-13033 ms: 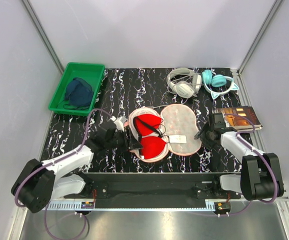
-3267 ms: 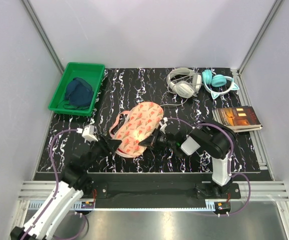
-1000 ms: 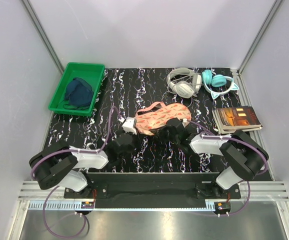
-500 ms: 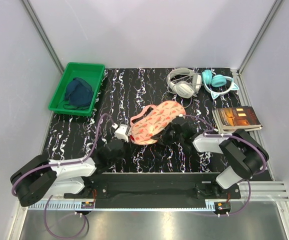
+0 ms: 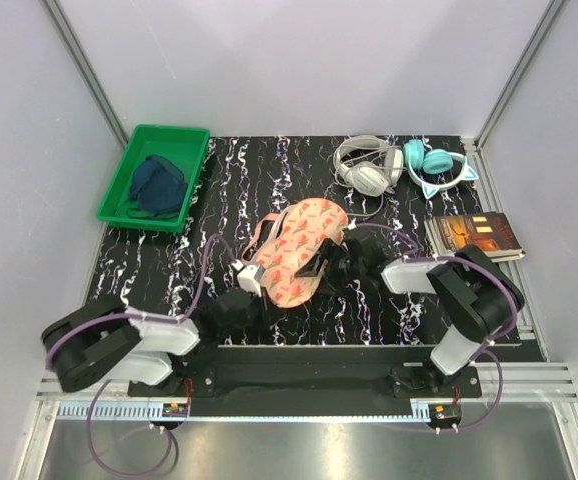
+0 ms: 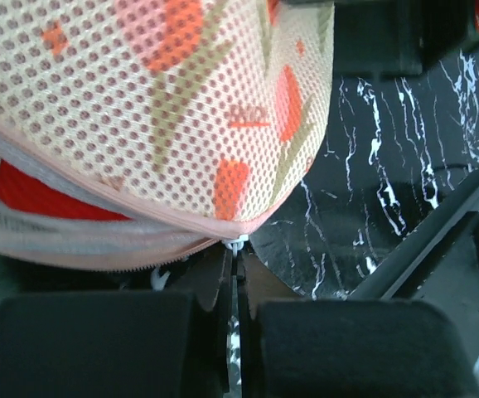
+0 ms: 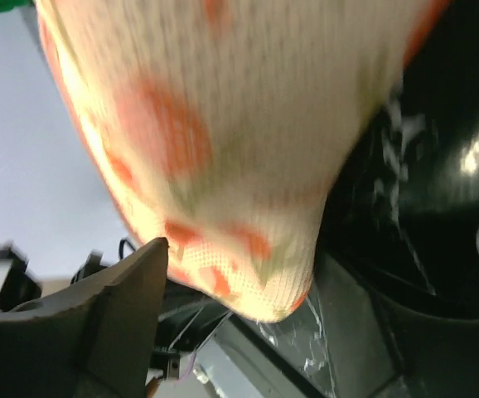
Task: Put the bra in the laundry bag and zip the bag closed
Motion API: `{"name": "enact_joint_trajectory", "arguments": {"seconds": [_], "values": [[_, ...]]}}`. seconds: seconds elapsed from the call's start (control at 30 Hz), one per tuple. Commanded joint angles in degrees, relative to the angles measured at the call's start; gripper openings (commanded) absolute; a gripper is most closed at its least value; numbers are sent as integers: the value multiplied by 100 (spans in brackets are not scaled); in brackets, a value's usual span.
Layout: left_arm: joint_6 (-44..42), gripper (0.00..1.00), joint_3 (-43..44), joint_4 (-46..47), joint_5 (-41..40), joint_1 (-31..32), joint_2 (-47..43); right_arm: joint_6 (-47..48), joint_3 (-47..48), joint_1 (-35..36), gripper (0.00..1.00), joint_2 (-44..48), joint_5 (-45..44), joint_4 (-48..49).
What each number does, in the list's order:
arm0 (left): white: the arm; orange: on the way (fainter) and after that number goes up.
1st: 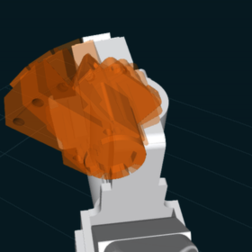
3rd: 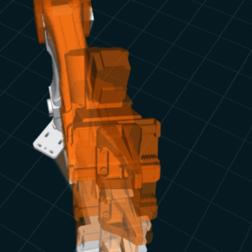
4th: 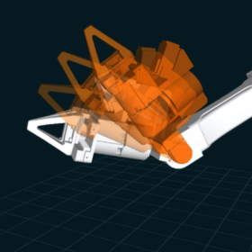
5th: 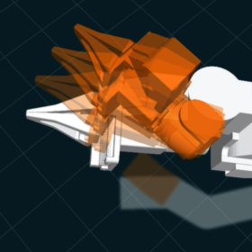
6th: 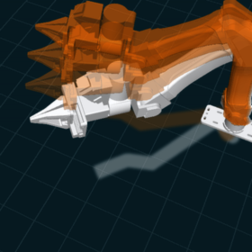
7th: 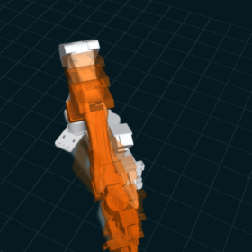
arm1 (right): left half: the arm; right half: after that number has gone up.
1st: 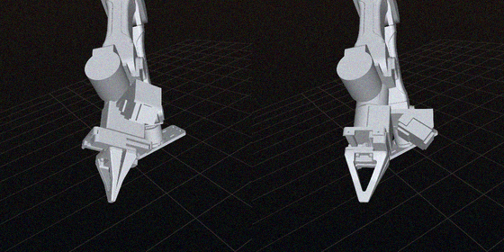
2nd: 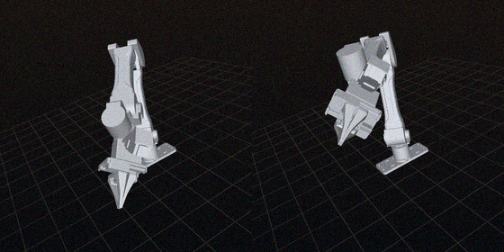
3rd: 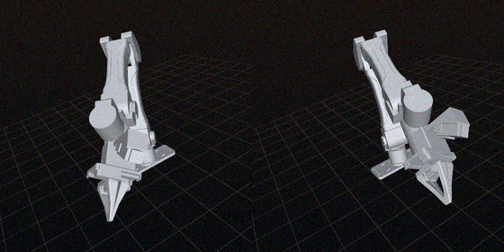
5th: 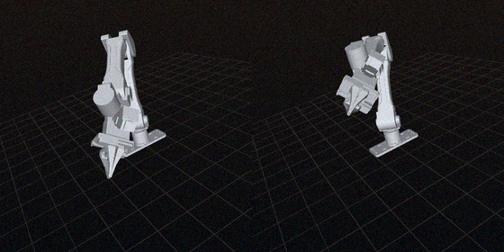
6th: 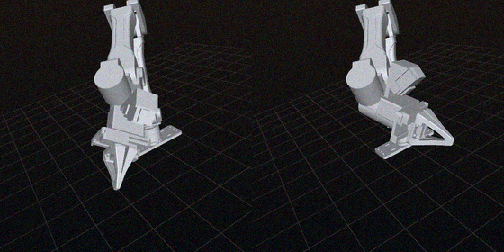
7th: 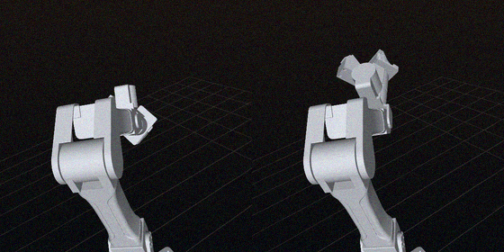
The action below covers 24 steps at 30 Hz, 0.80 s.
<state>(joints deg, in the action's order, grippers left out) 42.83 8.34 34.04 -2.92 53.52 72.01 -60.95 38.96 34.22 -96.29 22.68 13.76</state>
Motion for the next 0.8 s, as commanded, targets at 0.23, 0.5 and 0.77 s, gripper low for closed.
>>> {"name": "enact_joint_trajectory", "arguments": {"seconds": [0.23, 0.5, 0.77], "values": [[841, 0, 634, 1694, 617, 115, 903, -1630, -1320, 700, 82, 866, -527, 1427], [894, 0, 503, 1632, 591, 203, 947, -1798, -1382, 709, 52, 831, -1107, 1648], [710, 0, 476, -406, 160, -419, 359, -1456, -1742, 385, 0, 1156, -950, 1218]]}}
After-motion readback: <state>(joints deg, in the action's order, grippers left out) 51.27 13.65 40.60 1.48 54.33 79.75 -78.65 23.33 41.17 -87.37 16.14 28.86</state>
